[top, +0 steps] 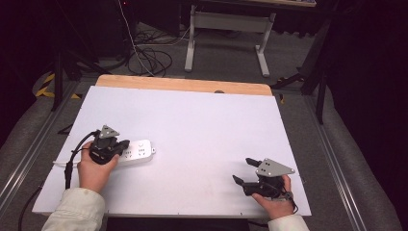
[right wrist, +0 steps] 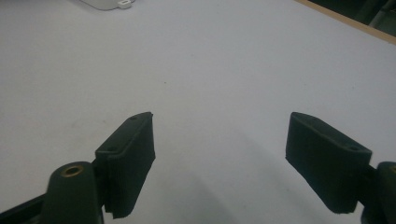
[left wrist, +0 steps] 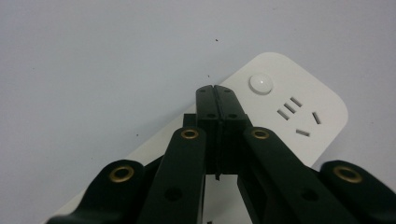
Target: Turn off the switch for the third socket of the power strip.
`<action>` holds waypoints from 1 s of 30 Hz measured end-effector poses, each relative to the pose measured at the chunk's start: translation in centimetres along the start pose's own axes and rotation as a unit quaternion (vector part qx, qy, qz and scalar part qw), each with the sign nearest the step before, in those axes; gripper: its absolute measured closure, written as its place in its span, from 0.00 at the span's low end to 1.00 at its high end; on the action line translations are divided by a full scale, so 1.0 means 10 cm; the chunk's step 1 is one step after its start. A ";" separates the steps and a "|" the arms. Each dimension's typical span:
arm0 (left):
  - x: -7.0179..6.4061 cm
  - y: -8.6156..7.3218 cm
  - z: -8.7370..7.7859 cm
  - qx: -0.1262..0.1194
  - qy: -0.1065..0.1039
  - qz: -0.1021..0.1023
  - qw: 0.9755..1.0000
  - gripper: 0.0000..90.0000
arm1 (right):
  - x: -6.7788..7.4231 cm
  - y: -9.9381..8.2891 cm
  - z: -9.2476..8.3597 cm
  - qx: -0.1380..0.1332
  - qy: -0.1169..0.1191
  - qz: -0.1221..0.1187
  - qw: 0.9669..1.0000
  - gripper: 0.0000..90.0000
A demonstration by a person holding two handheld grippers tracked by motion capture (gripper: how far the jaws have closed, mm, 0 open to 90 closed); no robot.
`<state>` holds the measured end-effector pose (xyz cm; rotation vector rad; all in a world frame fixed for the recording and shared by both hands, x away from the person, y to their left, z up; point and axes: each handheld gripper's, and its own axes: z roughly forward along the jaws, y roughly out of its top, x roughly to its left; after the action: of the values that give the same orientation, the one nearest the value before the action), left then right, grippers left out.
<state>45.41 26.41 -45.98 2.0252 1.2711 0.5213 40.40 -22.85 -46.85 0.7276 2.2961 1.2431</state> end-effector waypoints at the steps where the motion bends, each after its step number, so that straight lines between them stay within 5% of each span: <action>1: 0.00 0.00 0.00 0.000 0.000 0.001 1.000 1.00 | 0.00 0.00 0.00 0.000 0.000 0.000 1.000 0.27; 30: -0.03 -0.01 0.03 0.005 0.010 0.011 1.000 1.00 | -0.01 0.00 -0.01 -0.002 0.000 0.000 1.000 0.27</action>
<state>45.38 26.12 -46.24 2.0485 1.2686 0.5482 40.36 -23.00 -46.78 0.7273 2.2920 1.2484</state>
